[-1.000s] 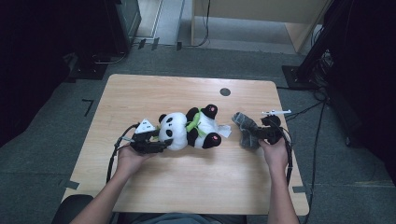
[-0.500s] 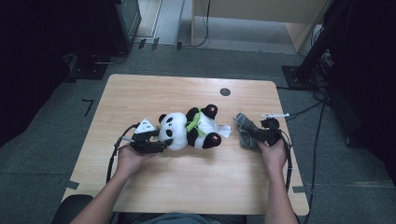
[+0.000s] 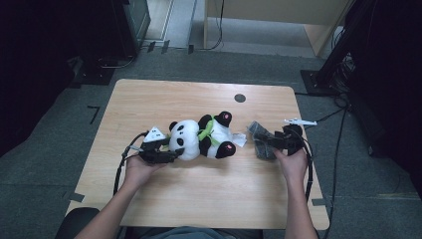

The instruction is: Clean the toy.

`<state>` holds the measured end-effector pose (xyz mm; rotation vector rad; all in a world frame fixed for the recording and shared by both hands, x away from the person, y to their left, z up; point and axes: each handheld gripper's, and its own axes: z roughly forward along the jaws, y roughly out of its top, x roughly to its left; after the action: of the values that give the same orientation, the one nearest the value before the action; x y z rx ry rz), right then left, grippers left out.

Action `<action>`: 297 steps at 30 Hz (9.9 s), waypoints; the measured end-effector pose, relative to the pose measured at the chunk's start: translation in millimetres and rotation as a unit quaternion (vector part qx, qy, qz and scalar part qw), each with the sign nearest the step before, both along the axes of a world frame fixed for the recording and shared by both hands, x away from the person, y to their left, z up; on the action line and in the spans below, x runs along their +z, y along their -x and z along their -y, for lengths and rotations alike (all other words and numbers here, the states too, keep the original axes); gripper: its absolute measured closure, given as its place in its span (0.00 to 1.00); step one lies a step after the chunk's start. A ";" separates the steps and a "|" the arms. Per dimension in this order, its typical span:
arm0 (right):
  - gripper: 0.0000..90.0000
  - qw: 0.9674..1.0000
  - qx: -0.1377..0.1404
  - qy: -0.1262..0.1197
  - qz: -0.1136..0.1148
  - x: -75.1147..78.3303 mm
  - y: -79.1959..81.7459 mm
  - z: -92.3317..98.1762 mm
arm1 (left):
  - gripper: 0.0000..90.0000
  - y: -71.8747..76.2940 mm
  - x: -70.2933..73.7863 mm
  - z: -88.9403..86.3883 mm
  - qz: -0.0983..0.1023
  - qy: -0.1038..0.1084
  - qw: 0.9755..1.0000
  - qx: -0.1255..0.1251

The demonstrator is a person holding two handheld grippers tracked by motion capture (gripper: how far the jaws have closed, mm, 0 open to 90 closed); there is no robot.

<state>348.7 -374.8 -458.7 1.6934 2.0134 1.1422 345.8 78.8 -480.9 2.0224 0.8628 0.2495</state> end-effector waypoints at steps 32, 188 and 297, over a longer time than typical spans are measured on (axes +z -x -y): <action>0.11 0.983 0.173 -0.009 0.060 23.6 31.1 -97.5 | 0.35 -0.9 0.0 -0.4 -0.005 0.003 1.000 0.000; 0.49 0.973 0.220 -0.075 0.001 54.7 19.8 -108.6 | 0.16 12.4 24.2 3.5 0.079 0.046 0.991 -0.094; 0.50 0.966 0.247 0.011 0.071 8.4 28.7 -125.6 | 0.52 -6.2 32.8 -18.5 -0.068 0.112 0.991 -0.021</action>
<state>320.0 -249.1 -450.4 1.0818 2.4133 1.3334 352.0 97.3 -448.1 1.8612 0.8887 -0.0094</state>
